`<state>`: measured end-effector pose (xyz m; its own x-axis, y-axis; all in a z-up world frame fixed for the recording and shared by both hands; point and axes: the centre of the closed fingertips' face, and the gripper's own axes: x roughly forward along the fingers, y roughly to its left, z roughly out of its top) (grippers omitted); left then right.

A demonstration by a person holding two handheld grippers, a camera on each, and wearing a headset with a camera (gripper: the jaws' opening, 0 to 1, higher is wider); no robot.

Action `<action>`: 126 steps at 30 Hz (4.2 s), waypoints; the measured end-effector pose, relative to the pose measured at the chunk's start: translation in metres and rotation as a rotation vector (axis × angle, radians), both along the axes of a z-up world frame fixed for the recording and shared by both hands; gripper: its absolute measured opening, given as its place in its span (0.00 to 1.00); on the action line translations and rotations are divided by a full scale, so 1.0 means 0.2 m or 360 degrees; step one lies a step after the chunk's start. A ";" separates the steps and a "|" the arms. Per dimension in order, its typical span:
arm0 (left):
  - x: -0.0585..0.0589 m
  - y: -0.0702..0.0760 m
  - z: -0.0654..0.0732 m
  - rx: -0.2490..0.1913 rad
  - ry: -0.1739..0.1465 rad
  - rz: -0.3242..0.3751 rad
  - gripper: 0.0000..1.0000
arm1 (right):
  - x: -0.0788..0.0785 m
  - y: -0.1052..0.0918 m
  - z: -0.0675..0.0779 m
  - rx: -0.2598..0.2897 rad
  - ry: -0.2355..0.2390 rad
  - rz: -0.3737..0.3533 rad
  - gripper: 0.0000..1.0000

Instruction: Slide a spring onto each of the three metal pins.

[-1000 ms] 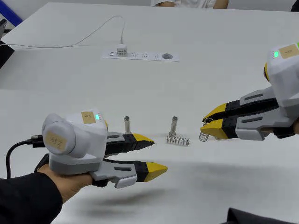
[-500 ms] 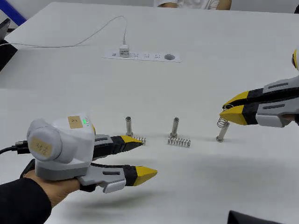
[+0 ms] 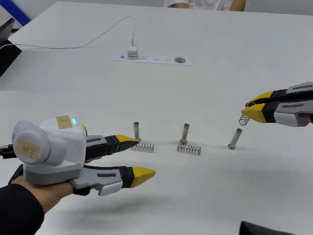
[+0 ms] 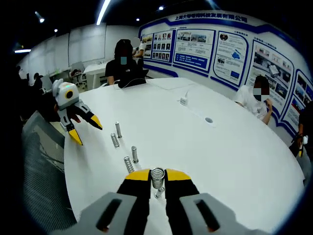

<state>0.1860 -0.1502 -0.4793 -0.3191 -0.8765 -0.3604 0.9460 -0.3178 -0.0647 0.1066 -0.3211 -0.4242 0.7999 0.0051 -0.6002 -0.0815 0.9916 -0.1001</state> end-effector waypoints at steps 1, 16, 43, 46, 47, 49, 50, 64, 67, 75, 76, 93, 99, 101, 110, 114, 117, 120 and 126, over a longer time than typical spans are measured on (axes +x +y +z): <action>0.00 0.00 0.00 -0.0001 0.0002 0.0006 0.47 | 0.00 0.00 -0.01 0.0002 0.0005 -0.0005 0.12; 0.02 0.00 -0.02 0.0001 0.0030 0.0054 0.52 | 0.01 -0.06 -0.11 0.0054 0.0025 -0.0071 0.12; 0.01 0.00 -0.03 0.0009 0.0059 0.0058 0.54 | 0.01 -0.05 -0.32 0.0101 0.0051 -0.0114 0.12; 0.01 0.00 -0.03 0.0011 0.0059 0.0059 0.54 | 0.01 -0.05 -0.34 0.0091 0.0067 -0.0110 0.12; 0.01 0.00 -0.03 0.0011 0.0059 0.0059 0.54 | 0.01 -0.04 -0.35 0.0093 0.0070 -0.0110 0.12; 0.01 0.00 -0.03 0.0011 0.0060 0.0059 0.54 | 0.01 -0.04 -0.36 0.0098 0.0082 -0.0112 0.12; 0.01 0.00 -0.02 0.0010 0.0059 0.0058 0.54 | 0.01 -0.04 -0.37 0.0097 0.0087 -0.0111 0.12; 0.00 0.00 -0.02 0.0014 0.0061 0.0054 0.54 | 0.00 -0.04 -0.41 0.0108 0.0129 -0.0113 0.14; 0.01 0.00 -0.02 0.0013 0.0062 0.0056 0.53 | 0.00 -0.04 -0.41 0.0111 0.0124 -0.0128 0.17; 0.00 0.00 -0.02 0.0011 0.0062 0.0053 0.53 | 0.00 -0.02 -0.29 0.0046 0.0034 -0.0121 0.21; 0.00 -0.01 -0.02 0.0010 0.0063 0.0052 0.53 | 0.00 -0.02 -0.27 0.0041 0.0023 -0.0117 0.21; 0.00 -0.01 -0.01 0.0001 0.0062 0.0052 0.52 | 0.16 0.26 -0.33 0.0030 0.0090 0.0172 0.21; 0.00 -0.01 -0.01 0.0005 0.0061 0.0050 0.52 | 0.20 0.29 -0.40 0.0028 0.0150 0.0235 0.20; 0.00 -0.01 -0.01 0.0005 0.0061 0.0048 0.52 | 0.20 0.30 -0.42 0.0023 0.0174 0.0252 0.19; 0.00 -0.01 -0.02 0.0007 0.0058 0.0047 0.52 | 0.22 0.31 -0.52 -0.0001 0.0277 0.0320 0.17; 0.00 -0.01 -0.02 0.0008 0.0058 0.0048 0.52 | 0.23 0.31 -0.54 0.0008 0.0303 0.0337 0.17; 0.00 -0.01 -0.02 0.0010 0.0058 0.0048 0.52 | 0.23 0.31 -0.56 0.0011 0.0326 0.0357 0.16; -0.01 -0.01 -0.02 0.0011 0.0059 0.0047 0.51 | 0.24 0.32 -0.57 0.0015 0.0345 0.0371 0.16; -0.01 -0.01 -0.02 0.0014 0.0059 0.0047 0.51 | 0.22 0.33 -0.59 0.0029 0.0391 0.0386 0.15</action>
<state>0.1848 -0.1517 -0.4829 -0.3066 -0.8825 -0.3567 0.9518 -0.2893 -0.1024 0.1510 -0.2558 -0.5425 0.6055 0.1898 -0.7729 -0.3346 0.9418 -0.0308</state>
